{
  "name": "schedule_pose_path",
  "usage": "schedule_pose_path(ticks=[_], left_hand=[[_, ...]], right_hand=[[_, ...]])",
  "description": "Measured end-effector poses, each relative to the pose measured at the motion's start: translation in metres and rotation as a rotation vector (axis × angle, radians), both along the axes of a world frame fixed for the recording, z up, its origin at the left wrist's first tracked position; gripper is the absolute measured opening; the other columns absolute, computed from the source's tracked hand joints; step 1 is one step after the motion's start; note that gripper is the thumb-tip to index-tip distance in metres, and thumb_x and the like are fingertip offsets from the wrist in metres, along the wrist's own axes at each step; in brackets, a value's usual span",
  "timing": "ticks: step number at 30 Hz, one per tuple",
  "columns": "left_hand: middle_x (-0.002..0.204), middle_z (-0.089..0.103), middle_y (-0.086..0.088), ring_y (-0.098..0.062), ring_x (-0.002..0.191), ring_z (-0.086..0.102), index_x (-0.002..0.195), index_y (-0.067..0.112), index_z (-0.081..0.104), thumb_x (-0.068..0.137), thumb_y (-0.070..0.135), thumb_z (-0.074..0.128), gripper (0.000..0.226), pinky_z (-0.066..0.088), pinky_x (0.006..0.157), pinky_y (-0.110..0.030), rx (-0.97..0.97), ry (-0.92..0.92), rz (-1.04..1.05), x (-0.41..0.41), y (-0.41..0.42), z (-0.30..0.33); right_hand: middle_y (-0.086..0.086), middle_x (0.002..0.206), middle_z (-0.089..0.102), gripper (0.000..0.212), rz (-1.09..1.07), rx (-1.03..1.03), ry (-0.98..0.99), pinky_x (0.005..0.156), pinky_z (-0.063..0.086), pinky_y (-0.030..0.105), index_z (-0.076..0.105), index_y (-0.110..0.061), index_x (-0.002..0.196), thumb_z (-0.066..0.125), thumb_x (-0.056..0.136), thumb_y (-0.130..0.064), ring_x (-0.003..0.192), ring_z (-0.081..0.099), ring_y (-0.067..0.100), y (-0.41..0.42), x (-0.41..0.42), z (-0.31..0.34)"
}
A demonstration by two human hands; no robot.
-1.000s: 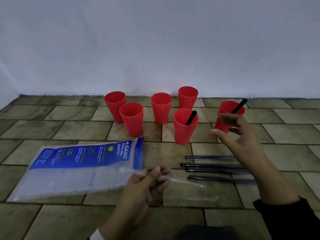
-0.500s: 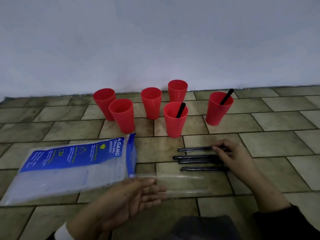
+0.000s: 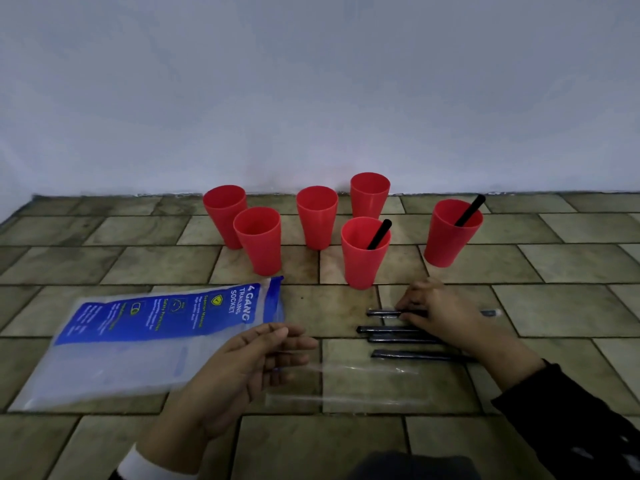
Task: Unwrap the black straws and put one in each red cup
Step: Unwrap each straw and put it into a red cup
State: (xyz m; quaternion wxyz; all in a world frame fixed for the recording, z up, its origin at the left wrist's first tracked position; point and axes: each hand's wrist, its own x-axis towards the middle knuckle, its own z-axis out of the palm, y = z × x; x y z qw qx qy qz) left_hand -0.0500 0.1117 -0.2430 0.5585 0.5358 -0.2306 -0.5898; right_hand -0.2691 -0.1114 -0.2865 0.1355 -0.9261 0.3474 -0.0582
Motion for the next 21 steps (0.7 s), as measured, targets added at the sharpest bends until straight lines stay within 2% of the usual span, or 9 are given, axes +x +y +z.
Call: schedule_pose_path(ticks=[3,6,9,11,13,15,17,19,21], left_hand=[[0.102,0.072,-0.017,-0.019,0.081,0.070,0.103,0.005,0.063,0.083,0.018,0.051,0.027,0.055,0.064,-0.026,-0.026,-0.032,0.090,-0.003,-0.004,-0.010],[0.102,0.073,-0.008,-0.021,0.095,0.068,0.105,0.013,0.062,0.088,0.011,0.052,0.020,0.053,0.075,-0.029,-0.096,-0.276,0.152,-0.006,-0.012,-0.016],[0.110,0.069,0.007,-0.007,0.106,0.062,0.116,0.022,0.056,0.082,0.021,0.059,0.035,0.051,0.087,-0.024,-0.223,-0.535,0.086,-0.013,-0.022,-0.011],[0.118,0.064,0.012,0.002,0.113,0.055,0.125,0.028,0.049,0.080,0.029,0.061,0.046,0.046,0.093,-0.018,-0.269,-0.649,-0.046,-0.021,-0.031,-0.007],[0.114,0.062,0.017,0.008,0.109,0.055,0.124,0.030,0.050,0.085,0.024,0.061,0.041,0.044,0.090,-0.012,-0.309,-0.786,-0.097,-0.026,-0.041,-0.006],[0.101,0.066,0.015,0.004,0.096,0.061,0.111,0.038,0.052,0.087,0.019,0.059,0.030,0.048,0.080,-0.011,-0.335,-0.922,-0.027,-0.027,-0.049,-0.002],[0.092,0.071,0.004,-0.009,0.087,0.065,0.101,0.044,0.053,0.088,0.022,0.058,0.026,0.052,0.074,-0.021,-0.349,-1.023,0.034,-0.020,-0.053,0.003],[0.086,0.072,-0.005,-0.019,0.079,0.066,0.099,0.038,0.059,0.088,0.027,0.058,0.016,0.052,0.070,-0.029,-0.394,-1.074,0.057,-0.011,-0.055,0.009],[0.085,0.072,-0.003,-0.014,0.078,0.067,0.103,0.024,0.063,0.087,0.029,0.058,0.018,0.052,0.069,-0.025,-0.423,-1.089,0.068,-0.004,-0.058,0.011]], right_hand=[[-0.013,0.091,0.054,0.015,-0.009,-0.096,-0.076,0.065,0.038,0.009,0.065,-0.025,0.097,0.064,0.084,-0.031,0.093,0.052,0.005,0.007,0.001,0.009],[-0.007,0.087,0.062,0.017,0.064,-0.154,-0.400,0.067,0.048,0.019,0.063,-0.022,0.094,0.061,0.083,-0.034,0.079,0.052,0.003,0.028,0.010,0.039],[-0.009,0.083,0.061,0.024,0.177,-0.106,-0.690,0.064,0.044,0.013,0.062,-0.022,0.106,0.059,0.085,-0.032,0.073,0.054,0.004,0.058,0.029,0.077],[-0.004,0.082,0.063,0.023,0.196,0.028,-0.777,0.062,0.047,0.017,0.061,-0.020,0.107,0.061,0.085,-0.028,0.071,0.058,0.009,0.072,0.045,0.089],[0.002,0.083,0.066,0.017,0.165,0.223,-0.802,0.062,0.054,0.034,0.061,-0.019,0.100,0.060,0.085,-0.027,0.071,0.063,0.017,0.080,0.060,0.087],[0.005,0.084,0.067,0.014,0.122,0.327,-0.792,0.062,0.056,0.041,0.060,-0.016,0.097,0.059,0.087,-0.026,0.073,0.066,0.019,0.080,0.073,0.081],[0.010,0.081,0.067,0.017,0.145,0.386,-0.818,0.054,0.056,0.038,0.058,-0.013,0.095,0.057,0.089,-0.028,0.067,0.066,0.020,0.079,0.081,0.084],[0.014,0.077,0.067,0.024,0.189,0.349,-0.860,0.047,0.053,0.034,0.058,-0.009,0.095,0.055,0.090,-0.032,0.060,0.065,0.021,0.078,0.086,0.097],[0.012,0.076,0.068,0.023,0.198,0.257,-0.862,0.049,0.053,0.030,0.059,-0.007,0.096,0.054,0.092,-0.029,0.059,0.065,0.017,0.076,0.090,0.104]])
